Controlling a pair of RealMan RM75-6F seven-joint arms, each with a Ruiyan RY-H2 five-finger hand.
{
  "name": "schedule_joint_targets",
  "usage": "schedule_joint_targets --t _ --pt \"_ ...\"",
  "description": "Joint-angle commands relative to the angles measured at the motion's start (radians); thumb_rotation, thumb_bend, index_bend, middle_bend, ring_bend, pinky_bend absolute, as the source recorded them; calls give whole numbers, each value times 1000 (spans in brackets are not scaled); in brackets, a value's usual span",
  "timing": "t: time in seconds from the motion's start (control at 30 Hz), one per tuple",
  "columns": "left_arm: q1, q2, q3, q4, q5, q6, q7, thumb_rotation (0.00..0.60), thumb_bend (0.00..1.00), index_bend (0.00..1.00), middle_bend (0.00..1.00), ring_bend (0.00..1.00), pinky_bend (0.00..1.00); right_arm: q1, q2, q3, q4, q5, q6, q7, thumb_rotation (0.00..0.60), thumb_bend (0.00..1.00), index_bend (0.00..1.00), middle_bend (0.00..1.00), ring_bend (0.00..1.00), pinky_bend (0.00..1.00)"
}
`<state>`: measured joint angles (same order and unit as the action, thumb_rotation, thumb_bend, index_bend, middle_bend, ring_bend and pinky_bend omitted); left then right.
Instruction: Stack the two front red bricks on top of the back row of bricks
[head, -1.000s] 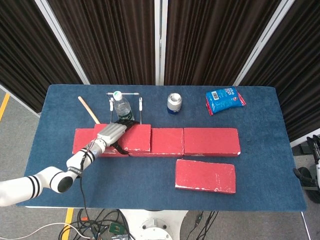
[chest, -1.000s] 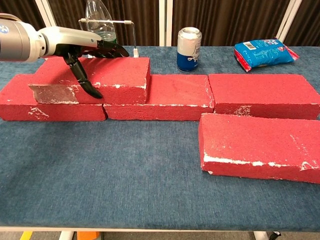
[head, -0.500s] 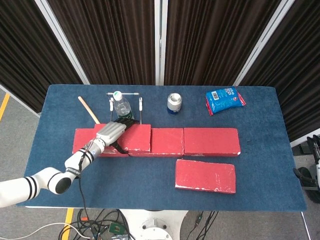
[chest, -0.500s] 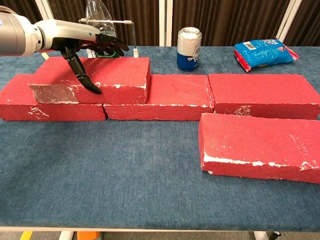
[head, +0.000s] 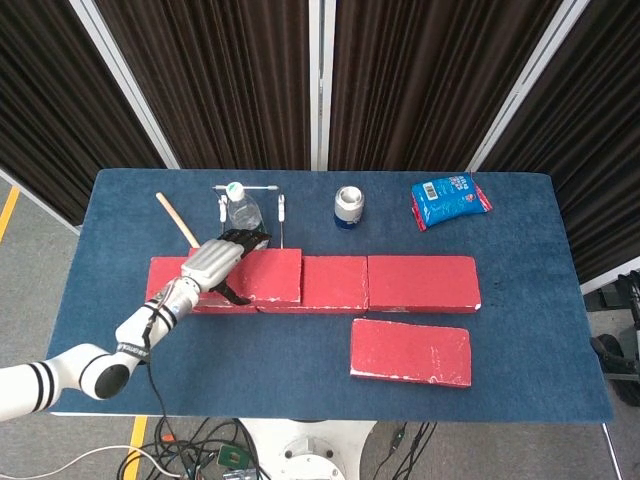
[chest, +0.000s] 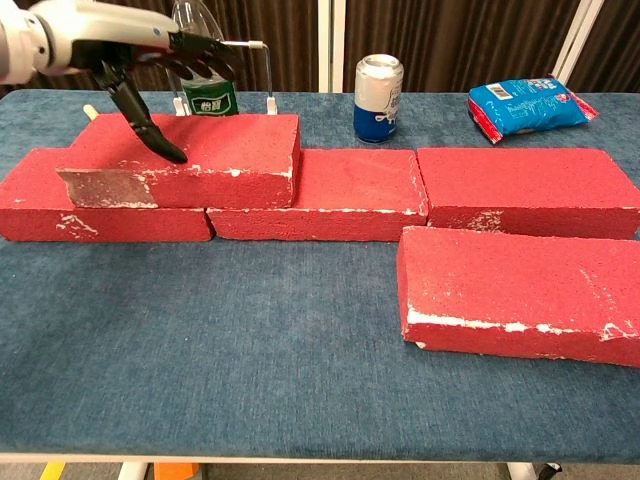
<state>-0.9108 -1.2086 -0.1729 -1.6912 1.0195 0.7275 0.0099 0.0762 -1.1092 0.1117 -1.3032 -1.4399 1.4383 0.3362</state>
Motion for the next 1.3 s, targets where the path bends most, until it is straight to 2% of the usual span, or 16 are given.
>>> schedule_joint_targets --t 0.03,0.17,0.27,0.5,0.7,0.93,1.13,1.3 --pt "41 52 6 -60 17 65 22 600 0 68 49 24 63 4 5 -4 -13 -9 -2 -12 600 135 0 0 0 0" --pt "129 107 73 -118 72 213 139 600 0 68 49 23 40 17 25 -15 -63 -33 -13 -55 600 117 0 0 0 0" --pt "197 136 111 -154 102 308 181 600 0 68 49 23 25 30 44 -23 -113 -63 -19 -74 600 103 0 0 0 0" --pt "382 202 204 -199 234 522 196 600 0 68 50 23 25 89 84 -60 -288 -144 -94 -202 600 91 0 0 0 0" --pt "500 246 270 -214 312 600 143 600 0 68 53 23 25 171 110 -99 -438 -227 -217 -267 600 82 0 0 0 0" --pt "585 230 274 -147 398 685 48 600 0 66 53 23 26 232 76 -131 -547 -234 -345 -382 600 53 0 0 0 0" --pt "637 193 256 -69 442 746 -11 600 0 57 47 16 25 242 23 -151 -574 -204 -388 -463 600 41 0 0 0 0" --pt "661 174 250 -31 444 739 -43 600 0 54 44 0 25 251 -5 -159 -575 -166 -417 -496 600 40 0 0 0 0"
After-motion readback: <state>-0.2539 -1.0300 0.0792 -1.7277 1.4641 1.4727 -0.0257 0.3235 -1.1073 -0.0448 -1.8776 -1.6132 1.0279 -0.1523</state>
